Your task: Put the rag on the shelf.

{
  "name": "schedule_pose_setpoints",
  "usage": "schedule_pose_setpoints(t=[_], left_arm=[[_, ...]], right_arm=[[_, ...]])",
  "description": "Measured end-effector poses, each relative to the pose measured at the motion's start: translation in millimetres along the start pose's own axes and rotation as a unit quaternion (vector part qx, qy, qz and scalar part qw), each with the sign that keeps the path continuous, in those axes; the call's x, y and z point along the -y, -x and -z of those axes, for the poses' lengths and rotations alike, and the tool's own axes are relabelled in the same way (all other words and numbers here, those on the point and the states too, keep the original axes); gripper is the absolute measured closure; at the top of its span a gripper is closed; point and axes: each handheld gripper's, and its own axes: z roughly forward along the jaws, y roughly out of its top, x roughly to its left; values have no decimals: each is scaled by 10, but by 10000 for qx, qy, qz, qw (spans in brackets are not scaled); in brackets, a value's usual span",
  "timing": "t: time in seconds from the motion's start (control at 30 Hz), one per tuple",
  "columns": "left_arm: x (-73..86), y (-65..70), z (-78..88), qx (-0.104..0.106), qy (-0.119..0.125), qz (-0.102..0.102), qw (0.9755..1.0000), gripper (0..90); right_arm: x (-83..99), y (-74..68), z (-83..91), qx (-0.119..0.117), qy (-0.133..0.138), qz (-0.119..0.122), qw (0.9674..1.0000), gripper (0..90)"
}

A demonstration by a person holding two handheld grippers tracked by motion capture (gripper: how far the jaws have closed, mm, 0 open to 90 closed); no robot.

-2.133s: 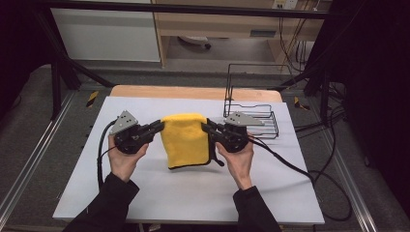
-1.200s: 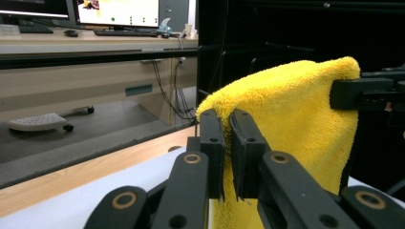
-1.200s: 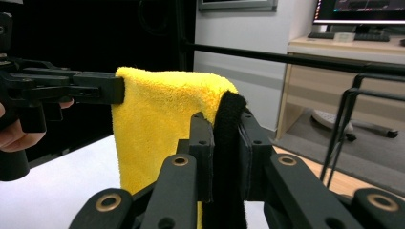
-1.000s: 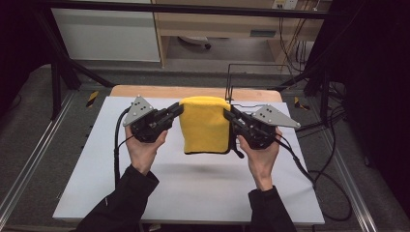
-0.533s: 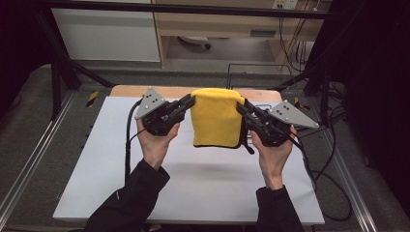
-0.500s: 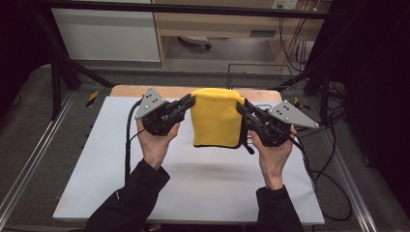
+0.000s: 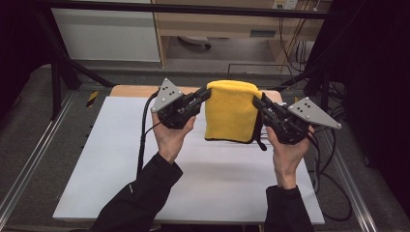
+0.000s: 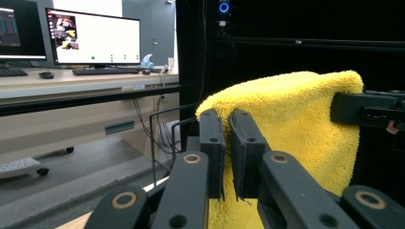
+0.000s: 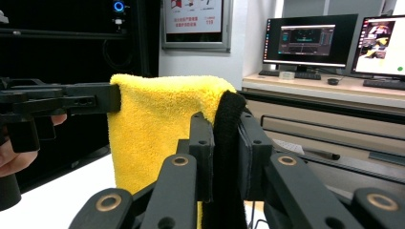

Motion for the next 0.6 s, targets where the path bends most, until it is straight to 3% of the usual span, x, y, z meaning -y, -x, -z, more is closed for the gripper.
schedule_pose_setpoints(t=[0.6], left_arm=[[-281,135,-264,87,234,-56,9997,846]], right_arm=[[-264,211,90,265,237,59,9993,791]])
